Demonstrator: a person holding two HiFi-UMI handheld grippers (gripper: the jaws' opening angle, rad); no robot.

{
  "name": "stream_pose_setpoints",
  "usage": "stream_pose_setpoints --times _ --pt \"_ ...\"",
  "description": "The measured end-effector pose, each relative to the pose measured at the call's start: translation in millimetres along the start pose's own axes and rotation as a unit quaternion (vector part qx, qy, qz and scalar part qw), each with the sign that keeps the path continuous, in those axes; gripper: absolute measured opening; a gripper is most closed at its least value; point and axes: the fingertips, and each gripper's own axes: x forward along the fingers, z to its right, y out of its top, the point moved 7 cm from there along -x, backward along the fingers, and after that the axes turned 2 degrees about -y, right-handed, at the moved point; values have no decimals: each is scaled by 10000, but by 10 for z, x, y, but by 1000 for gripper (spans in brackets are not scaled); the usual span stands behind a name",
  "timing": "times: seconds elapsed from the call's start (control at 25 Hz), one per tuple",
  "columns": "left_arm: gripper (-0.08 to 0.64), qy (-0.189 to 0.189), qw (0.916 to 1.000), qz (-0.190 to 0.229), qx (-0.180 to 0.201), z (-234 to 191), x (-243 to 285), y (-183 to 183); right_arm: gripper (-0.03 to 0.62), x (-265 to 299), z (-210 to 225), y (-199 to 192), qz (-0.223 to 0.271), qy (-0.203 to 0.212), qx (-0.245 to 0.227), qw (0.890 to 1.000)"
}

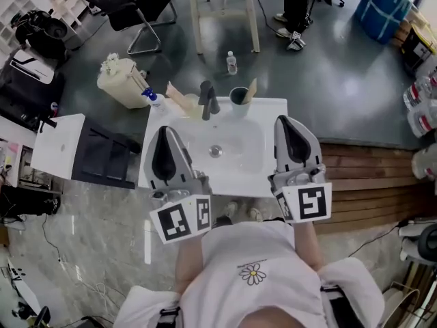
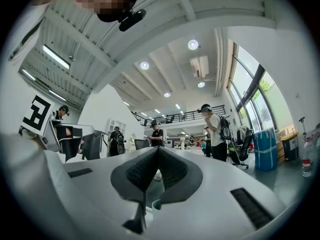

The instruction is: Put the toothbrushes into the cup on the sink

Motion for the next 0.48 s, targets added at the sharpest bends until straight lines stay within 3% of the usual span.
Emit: stream_pose_setpoints --times 0.48 --pt "18 -169 9997 -26 -158 -335 243 -118 12 224 -201 -19 -80 -335 -153 9993"
